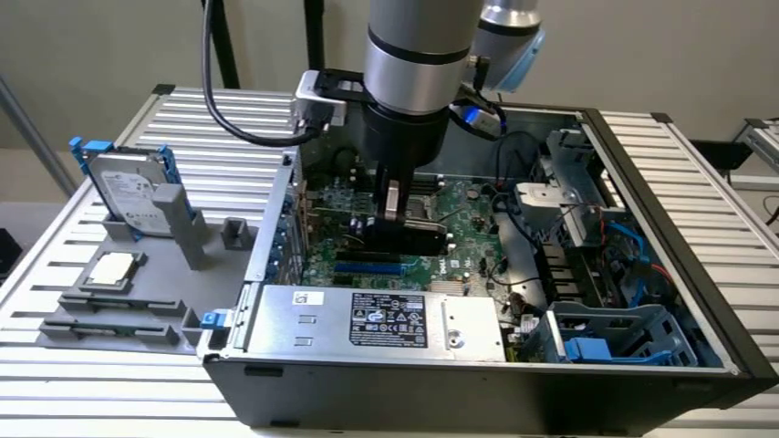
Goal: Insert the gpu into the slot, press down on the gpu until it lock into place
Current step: 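Insert the gpu into the slot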
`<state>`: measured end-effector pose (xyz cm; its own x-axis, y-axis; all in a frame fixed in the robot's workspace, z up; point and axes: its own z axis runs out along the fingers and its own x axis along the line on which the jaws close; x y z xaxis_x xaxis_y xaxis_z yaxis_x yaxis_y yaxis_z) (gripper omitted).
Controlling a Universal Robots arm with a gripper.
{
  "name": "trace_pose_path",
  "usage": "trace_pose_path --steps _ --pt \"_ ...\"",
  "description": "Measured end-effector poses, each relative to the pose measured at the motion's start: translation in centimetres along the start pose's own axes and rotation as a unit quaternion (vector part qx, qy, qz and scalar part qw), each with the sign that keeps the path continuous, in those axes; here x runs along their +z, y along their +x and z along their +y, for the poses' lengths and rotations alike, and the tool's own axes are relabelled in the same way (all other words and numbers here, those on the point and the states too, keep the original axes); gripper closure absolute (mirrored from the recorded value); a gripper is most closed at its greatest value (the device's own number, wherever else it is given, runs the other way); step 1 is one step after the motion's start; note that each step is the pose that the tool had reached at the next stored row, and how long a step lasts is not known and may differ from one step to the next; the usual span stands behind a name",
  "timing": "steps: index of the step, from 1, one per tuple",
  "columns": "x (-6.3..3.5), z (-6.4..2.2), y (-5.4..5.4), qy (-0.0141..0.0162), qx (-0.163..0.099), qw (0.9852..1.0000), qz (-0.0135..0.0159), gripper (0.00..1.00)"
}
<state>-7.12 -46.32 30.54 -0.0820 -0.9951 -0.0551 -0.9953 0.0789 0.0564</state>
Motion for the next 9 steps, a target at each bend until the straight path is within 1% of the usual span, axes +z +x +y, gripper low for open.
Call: trace_pose_path --steps 6,9 --pt "1.09 0.05 0.0 0.0008 0.0 1.0 -0.0002 0.74" --pt "1.64 0.15 -0.1 0.0018 0.0 1.0 -0.0002 0.74"
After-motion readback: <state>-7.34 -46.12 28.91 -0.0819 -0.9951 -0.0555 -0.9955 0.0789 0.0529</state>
